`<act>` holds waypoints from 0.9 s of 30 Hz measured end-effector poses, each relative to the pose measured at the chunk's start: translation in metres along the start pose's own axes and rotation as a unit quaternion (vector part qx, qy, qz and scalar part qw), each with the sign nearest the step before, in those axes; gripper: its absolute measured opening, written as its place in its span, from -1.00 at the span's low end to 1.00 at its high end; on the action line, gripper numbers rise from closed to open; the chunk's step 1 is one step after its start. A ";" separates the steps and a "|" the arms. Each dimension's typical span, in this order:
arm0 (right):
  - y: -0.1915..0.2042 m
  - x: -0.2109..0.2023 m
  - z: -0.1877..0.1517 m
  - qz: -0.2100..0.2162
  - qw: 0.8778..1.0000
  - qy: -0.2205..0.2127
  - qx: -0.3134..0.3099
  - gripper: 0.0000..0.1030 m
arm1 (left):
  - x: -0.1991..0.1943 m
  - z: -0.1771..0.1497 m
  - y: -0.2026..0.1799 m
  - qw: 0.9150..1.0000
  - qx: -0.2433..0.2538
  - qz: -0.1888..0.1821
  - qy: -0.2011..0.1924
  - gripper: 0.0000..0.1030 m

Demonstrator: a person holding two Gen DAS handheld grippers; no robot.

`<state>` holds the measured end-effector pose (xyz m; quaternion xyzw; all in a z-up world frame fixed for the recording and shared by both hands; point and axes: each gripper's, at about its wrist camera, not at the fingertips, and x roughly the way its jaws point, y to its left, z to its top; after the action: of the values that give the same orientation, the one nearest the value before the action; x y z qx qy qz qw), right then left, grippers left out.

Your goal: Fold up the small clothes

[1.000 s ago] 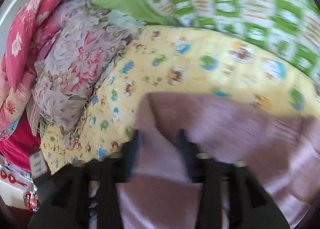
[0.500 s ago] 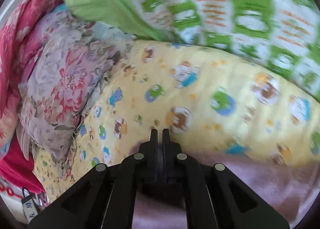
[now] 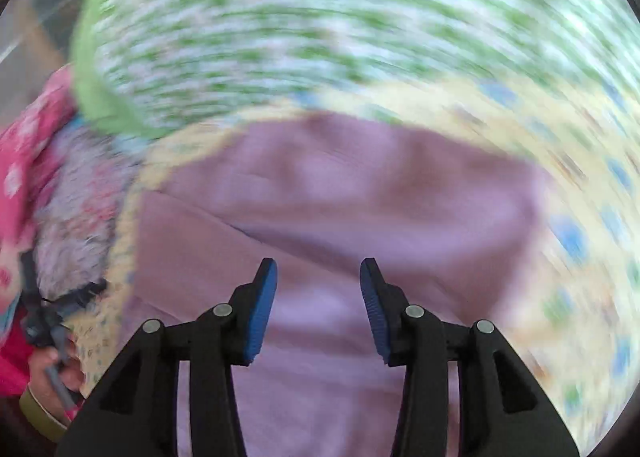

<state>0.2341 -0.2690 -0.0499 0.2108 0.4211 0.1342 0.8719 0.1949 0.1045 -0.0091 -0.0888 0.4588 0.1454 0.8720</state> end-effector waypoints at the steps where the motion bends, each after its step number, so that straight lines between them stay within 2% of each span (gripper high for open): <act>1: -0.015 -0.002 -0.007 0.000 1.000 0.005 0.025 -0.13 | 0.001 0.008 -0.009 1.000 0.005 -0.007 -0.004 0.38; 4: -0.041 -0.002 -0.020 -0.009 0.999 0.010 0.050 -0.13 | 0.012 0.028 -0.030 1.000 0.025 -0.009 -0.010 0.38; 5: -0.043 -0.001 -0.022 0.000 0.999 0.010 0.051 -0.13 | 0.016 0.033 -0.037 0.999 0.032 -0.010 -0.013 0.38; 8: -0.036 0.008 -0.023 0.010 1.000 0.023 0.016 0.11 | 0.029 0.048 -0.051 0.998 0.051 -0.017 -0.016 0.38; 10: -0.030 0.018 -0.021 -0.013 0.999 0.028 -0.012 0.11 | 0.040 0.054 -0.060 0.998 0.063 -0.017 -0.014 0.38; 11: -0.032 0.020 -0.020 -0.010 1.000 0.026 -0.008 0.11 | 0.048 0.058 -0.064 0.998 0.066 -0.018 -0.010 0.38; 12: -0.034 0.024 -0.019 0.000 1.000 0.027 0.001 -0.03 | 0.055 0.059 -0.067 0.997 0.069 -0.021 -0.003 0.38; 13: -0.035 0.029 -0.017 0.010 0.999 0.033 0.002 -0.29 | 0.062 0.061 -0.068 0.997 0.070 -0.021 0.003 0.38; 14: -0.034 0.030 -0.015 0.014 0.999 0.037 -0.002 -0.89 | 0.068 0.062 -0.070 0.997 0.072 -0.017 0.008 0.38; 15: -0.034 0.028 -0.012 0.020 0.999 0.039 -0.001 -0.96 | 0.074 0.063 -0.072 0.997 0.072 -0.011 0.013 0.38; 17: -0.029 0.010 -0.008 0.036 0.999 0.018 -0.008 -0.95 | 0.079 0.062 -0.071 0.997 0.070 -0.009 0.019 0.38; 19: -0.020 -0.008 -0.005 0.012 0.999 -0.008 -0.052 -0.86 | 0.081 0.061 -0.070 0.998 0.066 -0.008 0.019 0.38; 20: -0.017 -0.011 -0.003 0.000 0.997 -0.008 -0.071 -0.54 | 0.083 0.061 -0.070 0.998 0.066 -0.006 0.020 0.38; 21: -0.017 -0.008 -0.001 -0.008 0.996 0.003 -0.090 0.00 | 0.085 0.060 -0.070 0.998 0.067 -0.003 0.020 0.38; 22: -0.017 -0.003 -0.001 -0.012 0.995 0.014 -0.101 0.21 | 0.087 0.060 -0.070 0.998 0.067 -0.001 0.020 0.38; 23: -0.017 0.001 -0.001 -0.019 0.993 0.018 -0.112 0.32 | 0.088 0.061 -0.070 0.997 0.068 0.002 0.020 0.38; 25: -0.018 0.012 -0.003 -0.029 0.990 0.025 -0.134 0.30 | 0.092 0.061 -0.070 0.997 0.067 0.006 0.023 0.38; 26: -0.020 0.021 -0.003 -0.033 0.989 0.039 -0.139 0.15 | 0.092 0.061 -0.070 0.997 0.068 0.007 0.023 0.38; 27: -0.022 0.026 -0.005 -0.029 0.988 0.051 -0.142 -0.19 | 0.093 0.062 -0.071 0.997 0.069 0.010 0.023 0.38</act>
<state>0.2474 -0.2766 -0.0806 0.0658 0.4476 0.1781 0.8738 0.3164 0.0717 -0.0498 -0.0271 0.4888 0.1198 0.8637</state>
